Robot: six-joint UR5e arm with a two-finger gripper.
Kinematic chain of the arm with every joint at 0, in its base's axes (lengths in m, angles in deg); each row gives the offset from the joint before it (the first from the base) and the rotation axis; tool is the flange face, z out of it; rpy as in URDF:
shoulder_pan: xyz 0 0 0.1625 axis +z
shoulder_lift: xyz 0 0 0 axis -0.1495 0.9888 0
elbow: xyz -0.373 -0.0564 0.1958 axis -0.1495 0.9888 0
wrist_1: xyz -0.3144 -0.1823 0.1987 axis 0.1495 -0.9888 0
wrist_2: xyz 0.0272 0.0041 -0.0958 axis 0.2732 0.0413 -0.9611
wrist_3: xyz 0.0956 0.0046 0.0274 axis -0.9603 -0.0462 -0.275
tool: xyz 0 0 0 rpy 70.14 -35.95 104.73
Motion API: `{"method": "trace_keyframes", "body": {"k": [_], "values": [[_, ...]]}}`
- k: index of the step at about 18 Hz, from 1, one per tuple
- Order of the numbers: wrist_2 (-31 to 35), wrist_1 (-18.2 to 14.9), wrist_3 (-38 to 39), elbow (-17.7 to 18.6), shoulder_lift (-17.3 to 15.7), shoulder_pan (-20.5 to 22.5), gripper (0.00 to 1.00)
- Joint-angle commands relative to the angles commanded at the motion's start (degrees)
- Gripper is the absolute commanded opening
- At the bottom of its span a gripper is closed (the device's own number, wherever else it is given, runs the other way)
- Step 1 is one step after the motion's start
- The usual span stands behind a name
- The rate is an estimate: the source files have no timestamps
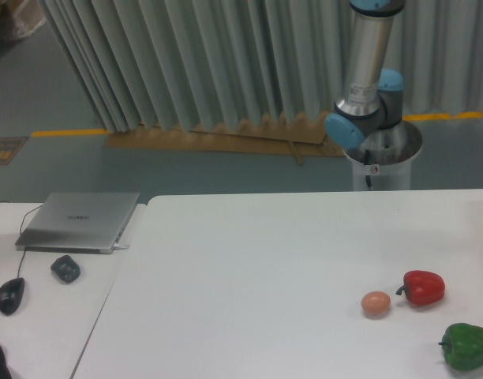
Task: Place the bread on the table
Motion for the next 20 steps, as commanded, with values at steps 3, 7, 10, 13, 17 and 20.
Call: {"method": "trace_keyframes", "body": {"k": [3,7,10,13,17,20], "values": [[0.52,0.97,-1.40,1.59,0.53,-0.62,1.00],[5.09,0.97,-8.95,1.50,2.29,-0.71,1.00],[5.45,0.97,-9.67,1.68,2.55,-1.15,1.00],[5.45,0.97,-9.76,1.94,3.17,-2.47,1.00],[5.45,1.14,-11.86,3.52,3.34,-2.38,1.00],[5.54,1.05,-14.32,4.22,3.43,-1.68,1.00]]}}
